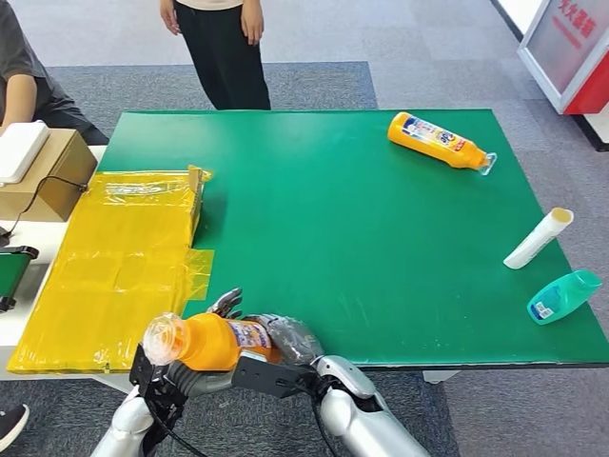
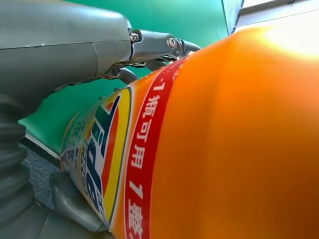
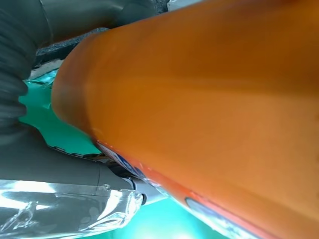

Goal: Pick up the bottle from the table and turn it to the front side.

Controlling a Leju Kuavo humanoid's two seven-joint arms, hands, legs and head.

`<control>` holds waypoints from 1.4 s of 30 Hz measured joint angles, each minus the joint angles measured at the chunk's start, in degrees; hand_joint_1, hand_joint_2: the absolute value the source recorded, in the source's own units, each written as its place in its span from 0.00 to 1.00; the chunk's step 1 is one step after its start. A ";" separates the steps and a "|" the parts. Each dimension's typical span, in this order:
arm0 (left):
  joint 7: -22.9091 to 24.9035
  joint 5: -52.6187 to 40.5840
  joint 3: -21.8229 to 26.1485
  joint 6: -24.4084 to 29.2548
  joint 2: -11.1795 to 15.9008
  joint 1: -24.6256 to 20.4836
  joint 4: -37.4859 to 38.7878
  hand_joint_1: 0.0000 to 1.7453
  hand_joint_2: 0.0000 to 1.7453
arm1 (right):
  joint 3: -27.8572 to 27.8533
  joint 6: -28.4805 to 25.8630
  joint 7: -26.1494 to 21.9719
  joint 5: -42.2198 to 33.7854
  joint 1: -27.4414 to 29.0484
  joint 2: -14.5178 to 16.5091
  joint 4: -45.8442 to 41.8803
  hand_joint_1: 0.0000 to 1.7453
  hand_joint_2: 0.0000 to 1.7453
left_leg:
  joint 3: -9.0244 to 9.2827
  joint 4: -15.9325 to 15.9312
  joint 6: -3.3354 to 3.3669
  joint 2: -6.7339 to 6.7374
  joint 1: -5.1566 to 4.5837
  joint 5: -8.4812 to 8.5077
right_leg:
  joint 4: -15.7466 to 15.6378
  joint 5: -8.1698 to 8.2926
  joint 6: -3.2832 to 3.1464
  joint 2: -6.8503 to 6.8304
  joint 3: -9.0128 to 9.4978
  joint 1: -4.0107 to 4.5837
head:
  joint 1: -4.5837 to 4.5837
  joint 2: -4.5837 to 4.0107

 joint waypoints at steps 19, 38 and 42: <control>2.09 -12.33 1.05 9.38 -0.79 2.11 -14.06 1.00 1.00 | -2.14 -0.80 1.37 0.01 2.47 0.02 -2.95 0.00 1.00 | -0.02 0.00 -0.01 0.01 0.00 -0.01 | 0.00 -0.01 0.00 0.01 -0.05 0.00 | -0.01 0.00; 26.41 -49.82 12.39 12.84 12.27 2.02 -28.05 1.00 1.00 | -18.84 3.78 2.69 -3.98 13.06 -2.17 -17.68 0.00 1.00 | -0.04 0.00 -0.02 0.01 0.02 0.00 | 0.00 -0.03 -0.03 0.01 -0.07 0.02 | 0.00 0.00; 26.58 -56.02 12.96 14.41 15.14 0.67 -24.24 1.00 1.00 | -19.92 4.38 2.10 -4.53 13.31 -2.25 -17.74 0.00 1.00 | -0.04 0.00 -0.01 0.01 0.01 0.00 | 0.00 -0.02 -0.02 0.00 -0.09 0.01 | -0.01 0.00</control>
